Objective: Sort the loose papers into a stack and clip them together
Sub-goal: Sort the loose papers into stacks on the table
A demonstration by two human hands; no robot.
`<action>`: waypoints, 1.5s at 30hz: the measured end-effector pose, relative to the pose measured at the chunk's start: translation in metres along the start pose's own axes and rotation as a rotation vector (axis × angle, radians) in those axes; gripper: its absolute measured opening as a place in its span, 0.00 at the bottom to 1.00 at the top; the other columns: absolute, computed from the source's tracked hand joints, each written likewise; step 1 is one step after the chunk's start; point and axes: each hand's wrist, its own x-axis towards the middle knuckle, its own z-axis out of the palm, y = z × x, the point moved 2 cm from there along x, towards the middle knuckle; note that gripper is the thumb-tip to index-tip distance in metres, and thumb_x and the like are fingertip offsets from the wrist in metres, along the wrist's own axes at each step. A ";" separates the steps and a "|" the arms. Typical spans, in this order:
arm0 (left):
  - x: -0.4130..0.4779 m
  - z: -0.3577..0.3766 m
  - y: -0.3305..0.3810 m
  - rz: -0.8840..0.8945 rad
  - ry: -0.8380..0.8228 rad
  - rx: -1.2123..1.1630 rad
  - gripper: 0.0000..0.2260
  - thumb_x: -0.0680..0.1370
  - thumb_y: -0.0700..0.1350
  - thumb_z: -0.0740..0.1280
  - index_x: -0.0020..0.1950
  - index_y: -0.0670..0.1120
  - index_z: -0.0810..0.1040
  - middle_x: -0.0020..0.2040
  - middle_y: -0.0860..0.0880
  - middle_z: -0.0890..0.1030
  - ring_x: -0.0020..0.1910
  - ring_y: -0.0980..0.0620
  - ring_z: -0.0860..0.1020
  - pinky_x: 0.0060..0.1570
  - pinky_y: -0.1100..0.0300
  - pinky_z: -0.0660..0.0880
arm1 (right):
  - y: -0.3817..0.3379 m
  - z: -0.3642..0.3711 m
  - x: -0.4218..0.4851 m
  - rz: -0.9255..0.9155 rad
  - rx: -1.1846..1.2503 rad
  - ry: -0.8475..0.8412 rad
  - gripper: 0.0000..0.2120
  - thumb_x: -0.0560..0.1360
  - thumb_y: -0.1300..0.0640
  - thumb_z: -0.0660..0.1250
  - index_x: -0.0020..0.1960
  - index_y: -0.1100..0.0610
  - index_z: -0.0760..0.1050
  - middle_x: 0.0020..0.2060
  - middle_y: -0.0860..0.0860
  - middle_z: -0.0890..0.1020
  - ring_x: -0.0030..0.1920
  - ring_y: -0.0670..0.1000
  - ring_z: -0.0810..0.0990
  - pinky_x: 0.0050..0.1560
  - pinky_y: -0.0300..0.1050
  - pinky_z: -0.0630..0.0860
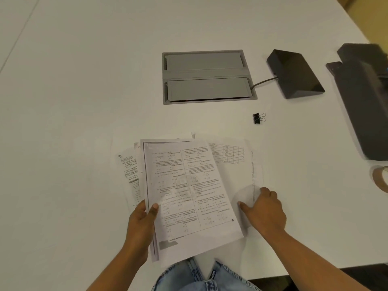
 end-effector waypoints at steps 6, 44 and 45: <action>0.003 -0.011 -0.003 -0.007 0.011 -0.020 0.15 0.84 0.44 0.61 0.71 0.47 0.73 0.62 0.48 0.83 0.54 0.49 0.82 0.50 0.52 0.80 | -0.008 0.003 0.002 0.034 0.117 -0.072 0.36 0.67 0.39 0.75 0.66 0.57 0.67 0.55 0.55 0.80 0.49 0.59 0.83 0.42 0.52 0.82; 0.035 -0.030 -0.037 -0.017 0.035 0.117 0.10 0.85 0.42 0.60 0.62 0.54 0.76 0.49 0.59 0.84 0.42 0.61 0.84 0.33 0.68 0.80 | -0.045 0.017 0.014 0.069 0.524 -0.147 0.13 0.75 0.52 0.71 0.55 0.60 0.79 0.53 0.56 0.84 0.52 0.58 0.81 0.55 0.54 0.79; 0.034 -0.031 -0.037 -0.017 0.035 0.107 0.10 0.85 0.42 0.60 0.62 0.54 0.77 0.49 0.59 0.85 0.42 0.60 0.85 0.34 0.68 0.80 | -0.041 0.014 0.015 0.061 0.543 -0.108 0.15 0.77 0.52 0.69 0.58 0.60 0.79 0.56 0.56 0.84 0.54 0.59 0.81 0.57 0.55 0.78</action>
